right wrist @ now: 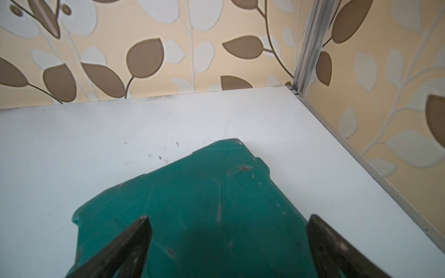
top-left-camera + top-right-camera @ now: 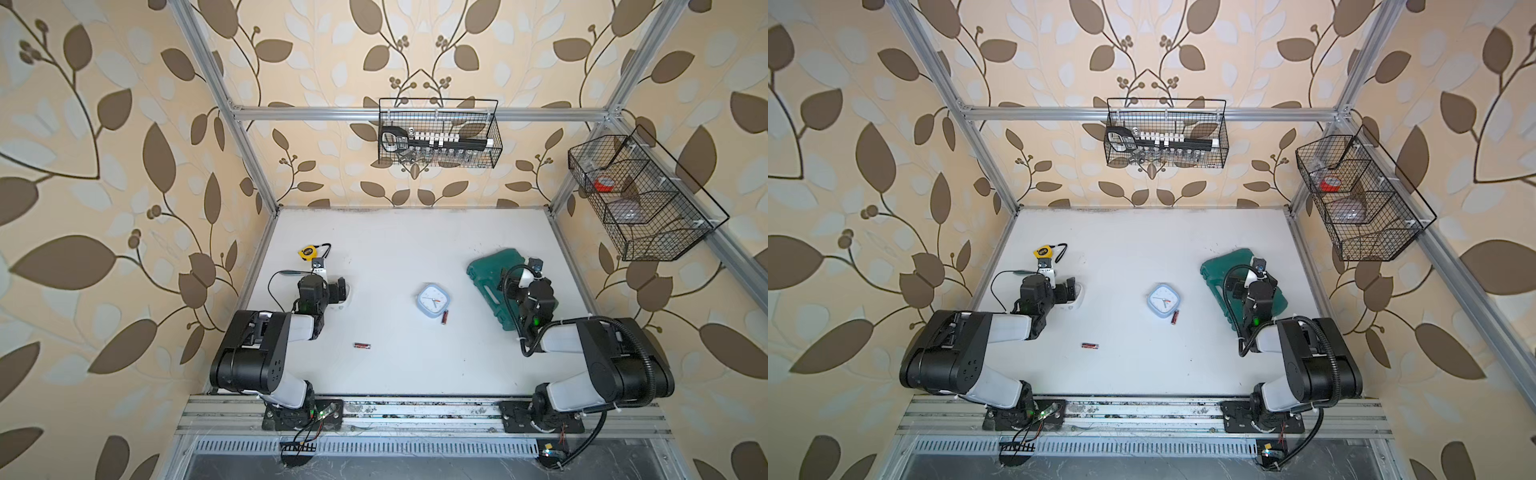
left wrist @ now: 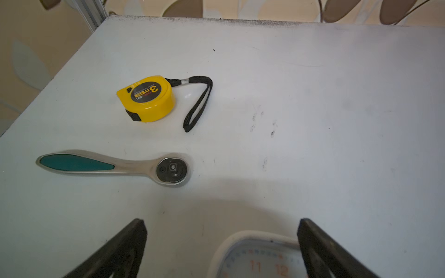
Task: Insert the battery into the alarm
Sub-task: Adjust the alarm at the center of the board.
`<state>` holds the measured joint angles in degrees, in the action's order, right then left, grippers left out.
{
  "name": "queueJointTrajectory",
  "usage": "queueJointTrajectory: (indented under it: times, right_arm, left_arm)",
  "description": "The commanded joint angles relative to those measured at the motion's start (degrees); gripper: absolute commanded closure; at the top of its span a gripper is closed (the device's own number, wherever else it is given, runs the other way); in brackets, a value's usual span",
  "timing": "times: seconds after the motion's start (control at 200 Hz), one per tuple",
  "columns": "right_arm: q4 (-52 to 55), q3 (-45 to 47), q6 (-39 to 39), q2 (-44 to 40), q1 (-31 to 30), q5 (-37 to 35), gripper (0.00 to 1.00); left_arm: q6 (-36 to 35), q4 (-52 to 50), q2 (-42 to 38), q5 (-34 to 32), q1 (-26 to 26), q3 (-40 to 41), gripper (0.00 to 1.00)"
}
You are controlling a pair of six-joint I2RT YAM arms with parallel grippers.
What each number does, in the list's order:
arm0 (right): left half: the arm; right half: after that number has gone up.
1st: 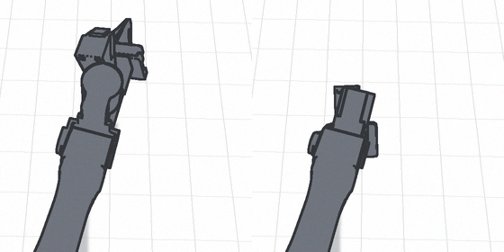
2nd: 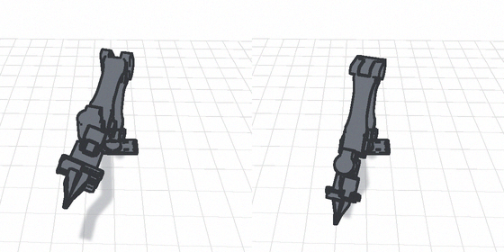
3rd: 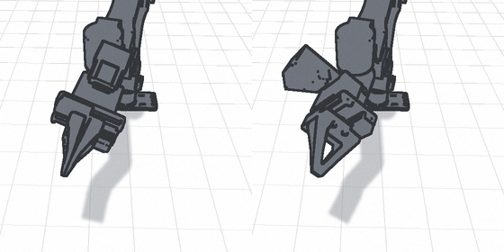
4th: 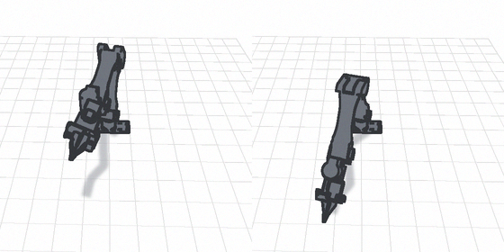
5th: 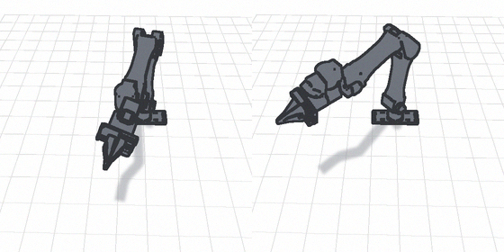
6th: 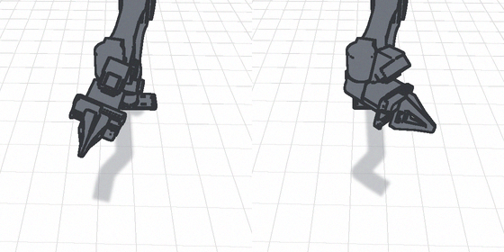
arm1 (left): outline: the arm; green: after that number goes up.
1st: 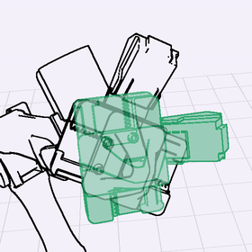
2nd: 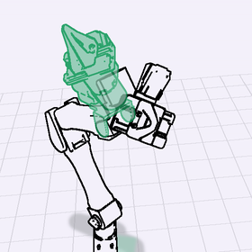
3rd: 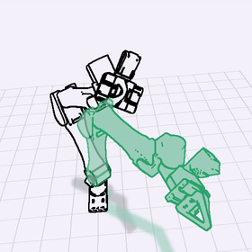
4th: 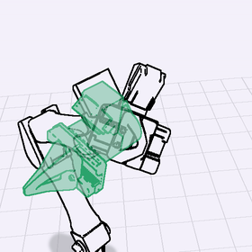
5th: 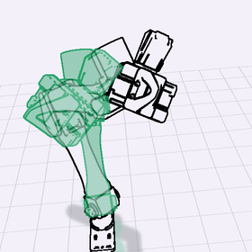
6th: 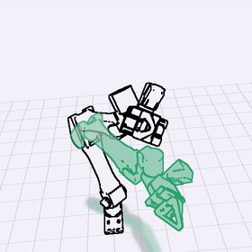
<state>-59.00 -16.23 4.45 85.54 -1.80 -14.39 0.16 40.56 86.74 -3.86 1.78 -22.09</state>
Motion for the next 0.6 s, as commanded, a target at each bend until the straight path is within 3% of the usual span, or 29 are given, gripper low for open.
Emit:
queueJointTrajectory:
  times: [0.0, 0.595]
  right_arm:
    - [-1.3, 0.9, 0.3, 0.4, 0.2, -0.7, 0.0]
    - [-1.5, 1.1, 0.2, 0.2, 0.2, -0.7, 0.0]
  left_arm:
    - [0.2, 1.2, -0.9, 0.1, -0.4, -0.5, 0.01]
    - [0.1, 1.7, -1.3, 0.1, -0.4, -0.1, 0.01]
